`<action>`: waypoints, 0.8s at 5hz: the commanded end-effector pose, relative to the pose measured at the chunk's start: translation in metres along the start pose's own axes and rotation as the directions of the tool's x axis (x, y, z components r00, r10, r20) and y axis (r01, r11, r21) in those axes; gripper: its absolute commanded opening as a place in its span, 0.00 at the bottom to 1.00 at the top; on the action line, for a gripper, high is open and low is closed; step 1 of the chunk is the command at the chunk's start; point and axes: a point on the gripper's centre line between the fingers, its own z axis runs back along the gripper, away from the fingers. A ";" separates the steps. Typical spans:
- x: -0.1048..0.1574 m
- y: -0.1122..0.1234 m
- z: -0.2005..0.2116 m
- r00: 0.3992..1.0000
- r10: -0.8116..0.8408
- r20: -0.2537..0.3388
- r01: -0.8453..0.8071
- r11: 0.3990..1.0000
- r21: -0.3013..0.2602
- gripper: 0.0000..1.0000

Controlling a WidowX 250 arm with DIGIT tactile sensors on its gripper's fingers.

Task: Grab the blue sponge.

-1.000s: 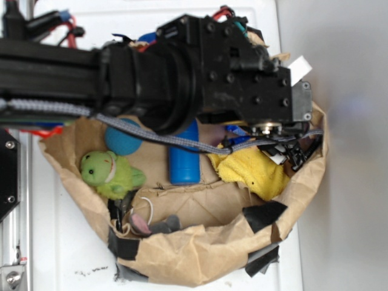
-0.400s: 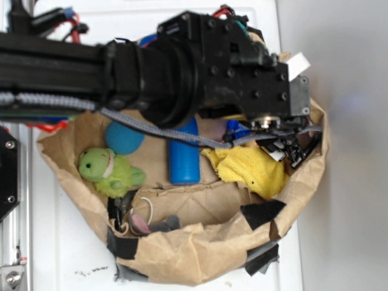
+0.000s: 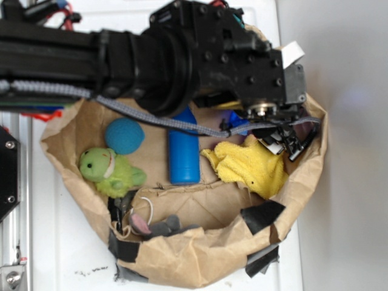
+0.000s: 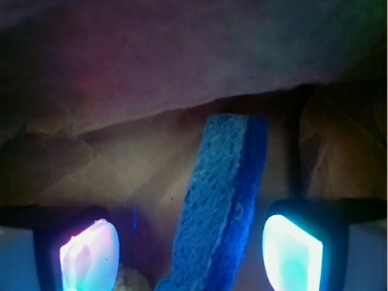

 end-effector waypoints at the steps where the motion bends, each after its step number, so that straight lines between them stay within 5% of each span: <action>1: 0.017 0.011 0.020 0.994 0.039 0.103 -0.039 0.999 -0.003 1.00; 3: 0.006 0.009 0.002 0.992 -0.003 0.123 -0.005 0.998 0.063 1.00; 4: 0.007 0.008 0.004 0.993 0.018 0.116 -0.024 0.999 0.046 0.00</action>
